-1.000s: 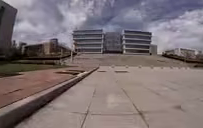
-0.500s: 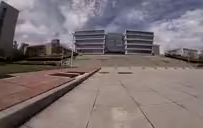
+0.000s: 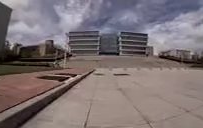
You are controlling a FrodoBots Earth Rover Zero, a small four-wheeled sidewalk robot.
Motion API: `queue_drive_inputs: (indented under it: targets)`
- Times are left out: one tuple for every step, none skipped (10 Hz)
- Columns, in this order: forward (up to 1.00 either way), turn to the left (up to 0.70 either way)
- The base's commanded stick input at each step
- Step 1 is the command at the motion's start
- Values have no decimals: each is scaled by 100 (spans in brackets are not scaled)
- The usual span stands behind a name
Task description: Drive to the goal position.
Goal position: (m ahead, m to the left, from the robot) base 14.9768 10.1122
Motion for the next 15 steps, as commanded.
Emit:
queue_drive_inputs:
  targets:
    - [100, -19]
    - [100, 0]
    - [100, 0]
    - [100, 0]
    - [100, 0]
    - [100, 0]
    - [100, 0]
    - [100, 0]
    - [100, 0]
    - [100, 0]
    - [100, 0]
    - [100, 0]
    - [100, 0]
    - [100, 0]
    - [100, 0]
